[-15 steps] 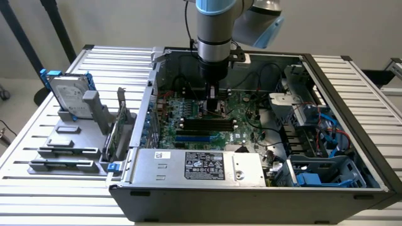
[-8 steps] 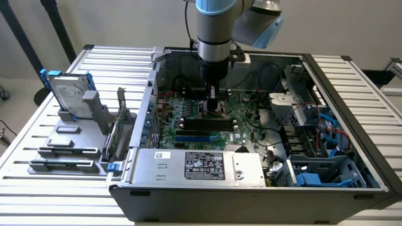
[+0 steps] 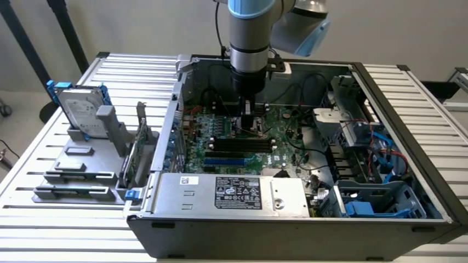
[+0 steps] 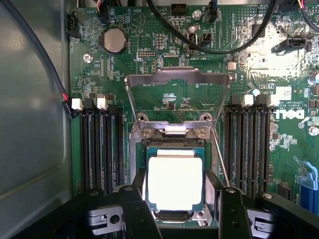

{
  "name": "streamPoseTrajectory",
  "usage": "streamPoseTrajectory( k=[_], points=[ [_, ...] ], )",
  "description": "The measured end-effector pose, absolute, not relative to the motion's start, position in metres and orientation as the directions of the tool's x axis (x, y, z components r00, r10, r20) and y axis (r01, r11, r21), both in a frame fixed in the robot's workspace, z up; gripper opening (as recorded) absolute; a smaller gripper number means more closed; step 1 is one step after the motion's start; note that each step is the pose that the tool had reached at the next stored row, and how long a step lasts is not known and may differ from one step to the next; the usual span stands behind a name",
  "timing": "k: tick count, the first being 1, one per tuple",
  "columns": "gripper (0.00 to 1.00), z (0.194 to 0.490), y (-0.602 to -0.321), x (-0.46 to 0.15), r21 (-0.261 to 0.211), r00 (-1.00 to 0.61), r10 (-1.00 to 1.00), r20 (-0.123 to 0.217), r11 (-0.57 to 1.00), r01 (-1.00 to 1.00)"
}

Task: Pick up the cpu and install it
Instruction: 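Place the cpu into insertion slot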

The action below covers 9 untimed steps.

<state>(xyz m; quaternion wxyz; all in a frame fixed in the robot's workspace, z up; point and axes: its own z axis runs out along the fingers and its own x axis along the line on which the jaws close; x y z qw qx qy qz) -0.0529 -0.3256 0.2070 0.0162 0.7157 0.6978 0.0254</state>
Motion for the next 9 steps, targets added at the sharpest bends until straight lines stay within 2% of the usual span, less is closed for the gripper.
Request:
streamPoseTrajectory(
  k=[9],
  points=[
    [0.55, 0.2045, -0.3243, -0.0519, 0.059, 0.025, 1.0, 0.014, -0.026, 0.998]
  ],
)
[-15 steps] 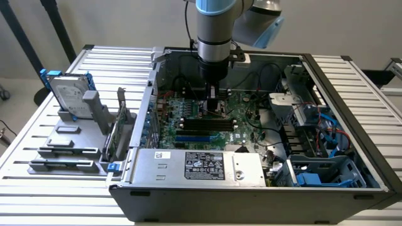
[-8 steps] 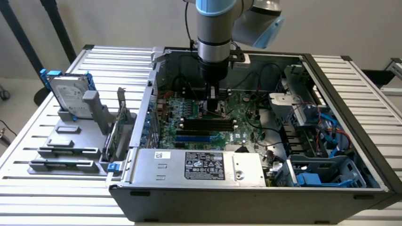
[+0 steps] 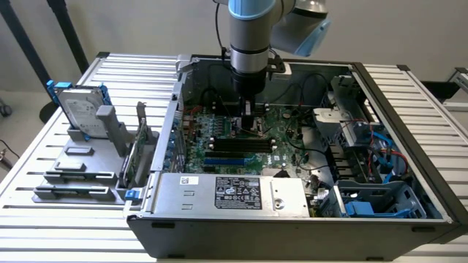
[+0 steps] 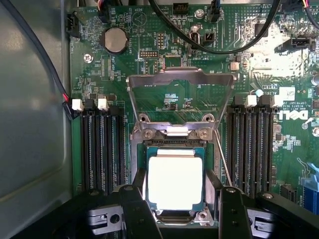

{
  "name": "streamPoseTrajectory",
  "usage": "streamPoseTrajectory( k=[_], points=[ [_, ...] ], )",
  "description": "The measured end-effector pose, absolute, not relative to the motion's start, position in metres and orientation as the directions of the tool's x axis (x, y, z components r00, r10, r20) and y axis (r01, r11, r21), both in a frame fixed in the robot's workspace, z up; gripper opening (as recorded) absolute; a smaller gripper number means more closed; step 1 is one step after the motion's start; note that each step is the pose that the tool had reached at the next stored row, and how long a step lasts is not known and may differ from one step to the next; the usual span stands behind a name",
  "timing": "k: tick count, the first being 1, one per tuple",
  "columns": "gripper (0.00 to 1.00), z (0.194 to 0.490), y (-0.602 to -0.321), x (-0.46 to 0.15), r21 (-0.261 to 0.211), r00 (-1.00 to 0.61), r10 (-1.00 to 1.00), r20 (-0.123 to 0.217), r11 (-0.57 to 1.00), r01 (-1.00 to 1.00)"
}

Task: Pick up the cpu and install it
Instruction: 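Place the cpu into insertion slot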

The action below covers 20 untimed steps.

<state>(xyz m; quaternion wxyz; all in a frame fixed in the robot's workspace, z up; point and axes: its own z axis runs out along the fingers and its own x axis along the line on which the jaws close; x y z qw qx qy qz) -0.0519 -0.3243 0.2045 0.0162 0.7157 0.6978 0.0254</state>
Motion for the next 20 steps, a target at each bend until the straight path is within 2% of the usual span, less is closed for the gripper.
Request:
streamPoseTrajectory(
  k=[20],
  points=[
    [0.55, 0.1994, -0.3241, -0.0514, 0.055, 0.026, 1.0, 0.012, -0.027, 0.998]
  ],
)
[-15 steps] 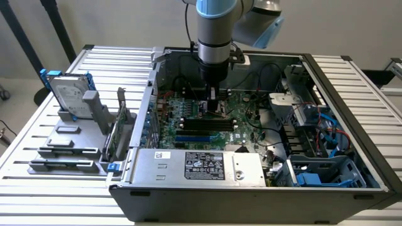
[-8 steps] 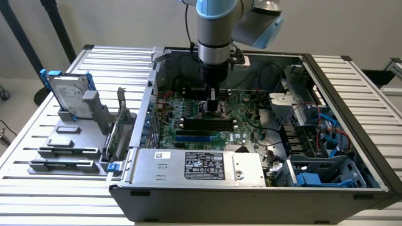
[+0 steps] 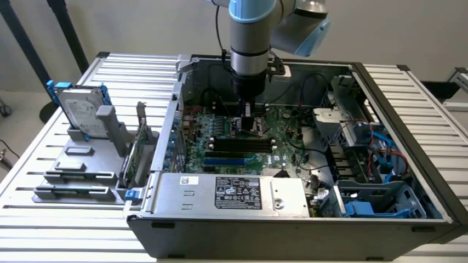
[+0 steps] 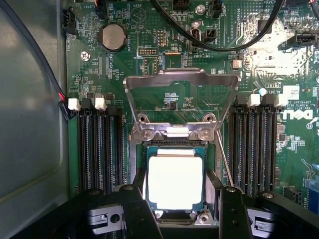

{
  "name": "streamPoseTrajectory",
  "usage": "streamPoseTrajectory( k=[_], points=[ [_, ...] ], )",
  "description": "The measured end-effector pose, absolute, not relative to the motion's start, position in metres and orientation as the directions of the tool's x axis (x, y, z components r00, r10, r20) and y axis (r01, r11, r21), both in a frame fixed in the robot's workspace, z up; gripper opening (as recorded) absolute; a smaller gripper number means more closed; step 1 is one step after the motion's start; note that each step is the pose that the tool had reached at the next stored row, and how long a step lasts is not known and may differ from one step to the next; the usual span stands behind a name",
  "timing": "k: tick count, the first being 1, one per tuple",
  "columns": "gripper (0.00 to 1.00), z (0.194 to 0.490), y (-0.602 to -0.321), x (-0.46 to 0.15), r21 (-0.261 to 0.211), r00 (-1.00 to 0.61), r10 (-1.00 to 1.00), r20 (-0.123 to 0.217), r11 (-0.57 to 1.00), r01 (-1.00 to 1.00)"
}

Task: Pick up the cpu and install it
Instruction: 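Place the cpu into insertion slot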

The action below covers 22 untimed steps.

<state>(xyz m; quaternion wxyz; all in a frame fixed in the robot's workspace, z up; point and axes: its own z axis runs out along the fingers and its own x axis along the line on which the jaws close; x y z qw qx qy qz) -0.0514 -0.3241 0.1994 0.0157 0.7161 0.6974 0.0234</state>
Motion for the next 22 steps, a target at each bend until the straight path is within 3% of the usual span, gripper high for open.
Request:
streamPoseTrajectory(
  k=[22],
  points=[
    [0.55, 0.1978, -0.3216, -0.049, 0.047, 0.028, 1.0, -0.01, -0.028, 0.998]
  ],
)
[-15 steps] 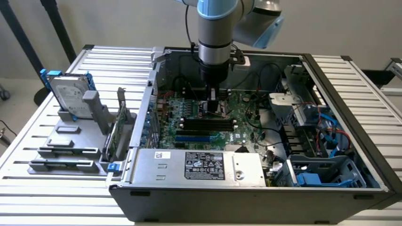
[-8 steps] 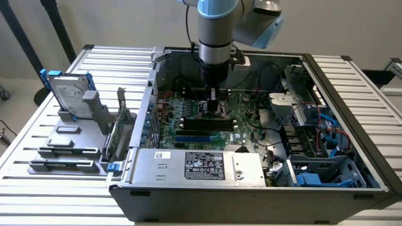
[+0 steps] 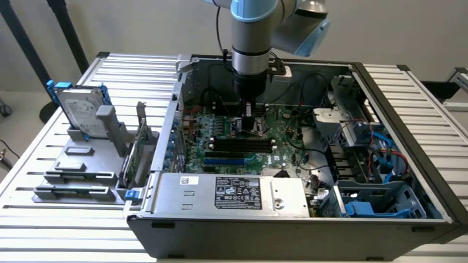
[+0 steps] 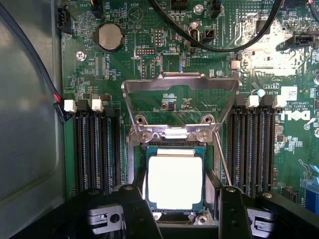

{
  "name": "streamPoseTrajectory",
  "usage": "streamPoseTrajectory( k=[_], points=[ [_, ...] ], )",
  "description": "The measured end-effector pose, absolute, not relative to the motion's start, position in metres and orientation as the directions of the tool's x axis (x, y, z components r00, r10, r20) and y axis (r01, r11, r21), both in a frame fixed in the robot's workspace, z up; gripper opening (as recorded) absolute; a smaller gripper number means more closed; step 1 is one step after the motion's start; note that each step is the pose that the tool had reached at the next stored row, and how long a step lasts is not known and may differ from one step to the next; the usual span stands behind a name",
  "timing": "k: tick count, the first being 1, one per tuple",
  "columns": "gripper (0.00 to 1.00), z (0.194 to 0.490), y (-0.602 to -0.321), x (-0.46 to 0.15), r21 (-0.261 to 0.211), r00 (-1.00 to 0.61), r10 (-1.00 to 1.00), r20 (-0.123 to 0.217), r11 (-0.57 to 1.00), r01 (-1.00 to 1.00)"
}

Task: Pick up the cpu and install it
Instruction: 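Place the cpu into insertion slot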

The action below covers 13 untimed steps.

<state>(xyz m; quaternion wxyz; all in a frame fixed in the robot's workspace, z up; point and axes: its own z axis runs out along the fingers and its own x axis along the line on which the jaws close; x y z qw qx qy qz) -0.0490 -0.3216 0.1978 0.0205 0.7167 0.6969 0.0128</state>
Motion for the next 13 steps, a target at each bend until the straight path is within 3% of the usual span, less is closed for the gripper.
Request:
streamPoseTrajectory(
  k=[13],
  points=[
    [0.55, 0.1948, -0.3215, -0.0489, 0.046, 0.028, 1.0, -0.01, -0.028, 0.999]
  ],
)
